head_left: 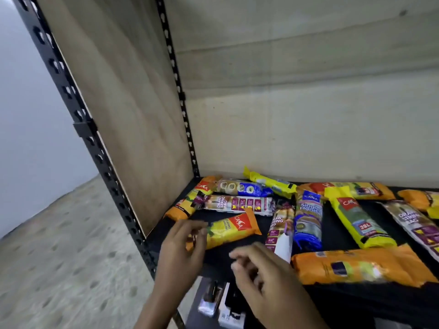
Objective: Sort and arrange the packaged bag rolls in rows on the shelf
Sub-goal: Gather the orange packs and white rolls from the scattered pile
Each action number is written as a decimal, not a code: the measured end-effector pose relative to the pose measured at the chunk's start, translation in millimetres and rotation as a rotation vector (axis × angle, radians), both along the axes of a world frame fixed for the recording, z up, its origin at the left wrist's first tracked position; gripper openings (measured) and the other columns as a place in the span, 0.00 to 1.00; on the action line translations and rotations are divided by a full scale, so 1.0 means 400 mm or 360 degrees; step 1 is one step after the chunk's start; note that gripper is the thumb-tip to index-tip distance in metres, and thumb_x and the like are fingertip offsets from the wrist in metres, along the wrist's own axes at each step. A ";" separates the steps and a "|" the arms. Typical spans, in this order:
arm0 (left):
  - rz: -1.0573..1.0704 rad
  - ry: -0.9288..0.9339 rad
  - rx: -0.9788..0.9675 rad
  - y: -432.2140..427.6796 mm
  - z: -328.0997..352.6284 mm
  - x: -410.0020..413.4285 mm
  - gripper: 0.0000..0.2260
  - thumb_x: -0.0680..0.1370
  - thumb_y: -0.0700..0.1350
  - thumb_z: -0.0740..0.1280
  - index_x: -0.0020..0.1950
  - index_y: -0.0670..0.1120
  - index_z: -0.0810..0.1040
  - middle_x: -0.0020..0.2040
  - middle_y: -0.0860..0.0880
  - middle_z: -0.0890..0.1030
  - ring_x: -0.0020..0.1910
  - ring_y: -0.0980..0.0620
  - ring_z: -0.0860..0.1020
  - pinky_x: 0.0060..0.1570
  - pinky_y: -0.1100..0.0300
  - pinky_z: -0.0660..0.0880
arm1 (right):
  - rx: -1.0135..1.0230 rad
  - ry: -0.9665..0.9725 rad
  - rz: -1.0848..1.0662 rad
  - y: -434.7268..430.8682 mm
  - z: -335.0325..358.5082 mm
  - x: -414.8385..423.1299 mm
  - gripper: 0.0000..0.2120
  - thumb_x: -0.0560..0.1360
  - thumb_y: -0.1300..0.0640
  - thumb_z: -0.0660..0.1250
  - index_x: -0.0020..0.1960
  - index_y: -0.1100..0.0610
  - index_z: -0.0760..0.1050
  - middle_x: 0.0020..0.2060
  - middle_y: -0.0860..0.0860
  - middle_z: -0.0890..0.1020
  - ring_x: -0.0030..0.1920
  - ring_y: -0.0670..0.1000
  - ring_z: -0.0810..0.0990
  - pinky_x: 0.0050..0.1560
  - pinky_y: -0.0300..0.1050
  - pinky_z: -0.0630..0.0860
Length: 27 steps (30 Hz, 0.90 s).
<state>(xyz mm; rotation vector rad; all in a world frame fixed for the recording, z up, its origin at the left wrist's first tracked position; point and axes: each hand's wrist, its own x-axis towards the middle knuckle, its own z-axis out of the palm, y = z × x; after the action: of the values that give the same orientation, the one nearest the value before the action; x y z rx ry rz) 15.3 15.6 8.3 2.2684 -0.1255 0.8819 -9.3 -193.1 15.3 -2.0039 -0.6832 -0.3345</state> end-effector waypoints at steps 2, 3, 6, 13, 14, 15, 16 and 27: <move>0.0075 0.0026 0.0034 0.026 0.009 0.010 0.04 0.79 0.46 0.68 0.52 0.52 0.80 0.49 0.59 0.77 0.50 0.57 0.78 0.47 0.60 0.75 | -0.0089 0.0005 0.0023 0.027 -0.007 0.012 0.07 0.81 0.44 0.61 0.58 0.41 0.73 0.51 0.40 0.74 0.48 0.45 0.78 0.42 0.38 0.75; 0.0104 0.0043 0.0072 0.044 0.013 0.024 0.04 0.79 0.47 0.68 0.53 0.53 0.80 0.50 0.57 0.77 0.50 0.55 0.77 0.48 0.58 0.74 | -0.0125 0.0030 -0.0012 0.041 -0.001 0.012 0.10 0.81 0.44 0.61 0.61 0.42 0.72 0.53 0.39 0.72 0.50 0.45 0.77 0.44 0.42 0.76; 0.0168 0.0249 0.0186 0.099 0.042 0.097 0.10 0.78 0.54 0.68 0.58 0.54 0.77 0.56 0.51 0.77 0.56 0.50 0.75 0.52 0.56 0.73 | -0.0344 0.0020 -0.0124 0.092 0.011 0.036 0.21 0.79 0.42 0.62 0.70 0.42 0.65 0.64 0.41 0.64 0.59 0.45 0.74 0.52 0.47 0.77; 0.0271 0.0865 0.0243 0.163 0.033 0.224 0.29 0.77 0.60 0.67 0.74 0.49 0.68 0.72 0.42 0.66 0.69 0.43 0.69 0.68 0.49 0.69 | -0.0919 0.0087 -0.0339 0.194 0.020 0.121 0.37 0.75 0.31 0.59 0.78 0.40 0.49 0.79 0.51 0.48 0.73 0.64 0.62 0.59 0.58 0.74; 0.0285 0.0900 0.0277 0.171 0.024 0.233 0.29 0.77 0.59 0.67 0.75 0.49 0.67 0.73 0.42 0.66 0.70 0.43 0.68 0.68 0.49 0.68 | -0.1023 0.0148 -0.0334 0.203 0.023 0.127 0.38 0.74 0.29 0.59 0.78 0.39 0.48 0.79 0.51 0.48 0.73 0.65 0.62 0.60 0.59 0.72; 0.0300 0.0927 0.0312 0.176 0.015 0.242 0.28 0.77 0.58 0.67 0.75 0.51 0.66 0.73 0.42 0.67 0.70 0.43 0.69 0.68 0.49 0.69 | -0.1124 0.0191 -0.0342 0.211 0.023 0.135 0.40 0.73 0.27 0.58 0.78 0.39 0.47 0.80 0.51 0.49 0.73 0.67 0.61 0.62 0.60 0.71; 0.0310 0.0946 0.0334 0.180 0.006 0.249 0.27 0.78 0.56 0.67 0.75 0.53 0.66 0.72 0.43 0.67 0.68 0.43 0.70 0.67 0.49 0.70 | -0.1201 0.0232 -0.0354 0.218 0.017 0.144 0.41 0.72 0.26 0.57 0.79 0.38 0.48 0.79 0.52 0.50 0.74 0.67 0.60 0.63 0.60 0.69; 0.0456 0.0637 0.0654 0.176 -0.015 0.179 0.17 0.79 0.46 0.65 0.68 0.49 0.76 0.60 0.44 0.81 0.54 0.44 0.81 0.49 0.53 0.78 | -0.1018 0.0091 -0.0295 0.206 -0.045 0.160 0.29 0.72 0.42 0.72 0.71 0.44 0.68 0.74 0.51 0.61 0.70 0.64 0.62 0.58 0.56 0.74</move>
<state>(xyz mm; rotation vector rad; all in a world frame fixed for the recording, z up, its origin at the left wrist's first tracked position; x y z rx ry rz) 86.9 85.9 2.5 2.8533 0.2244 0.5551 54.7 -110.6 -2.5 -2.6843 -0.6163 -0.1748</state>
